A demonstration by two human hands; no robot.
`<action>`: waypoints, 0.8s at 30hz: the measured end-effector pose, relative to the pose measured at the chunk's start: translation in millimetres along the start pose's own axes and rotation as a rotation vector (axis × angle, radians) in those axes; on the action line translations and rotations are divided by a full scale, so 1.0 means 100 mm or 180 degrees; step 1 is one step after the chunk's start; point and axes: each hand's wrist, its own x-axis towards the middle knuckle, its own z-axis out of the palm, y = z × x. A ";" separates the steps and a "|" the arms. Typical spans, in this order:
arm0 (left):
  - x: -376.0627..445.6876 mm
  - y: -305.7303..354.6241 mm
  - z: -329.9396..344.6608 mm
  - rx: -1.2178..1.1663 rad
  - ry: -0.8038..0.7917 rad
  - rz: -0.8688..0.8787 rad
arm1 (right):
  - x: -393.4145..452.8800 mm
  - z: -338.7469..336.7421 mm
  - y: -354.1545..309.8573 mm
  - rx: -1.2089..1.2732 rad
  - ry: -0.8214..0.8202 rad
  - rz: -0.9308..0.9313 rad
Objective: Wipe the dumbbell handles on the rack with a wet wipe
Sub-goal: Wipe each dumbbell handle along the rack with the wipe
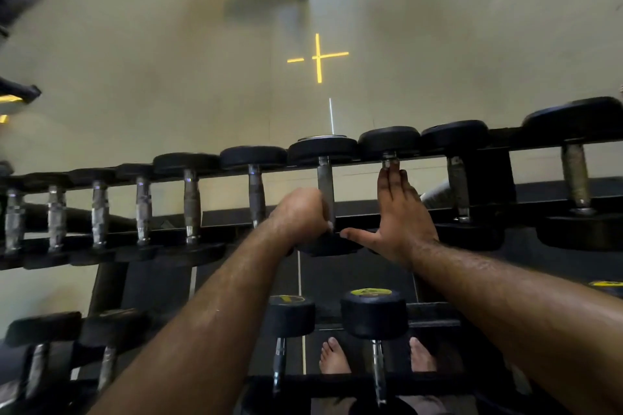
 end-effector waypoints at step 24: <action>-0.34 0.75 0.22 -0.1875 0.1484 0.0194 | -0.64 -0.56 1.40 -0.1254 -0.0364 -0.0422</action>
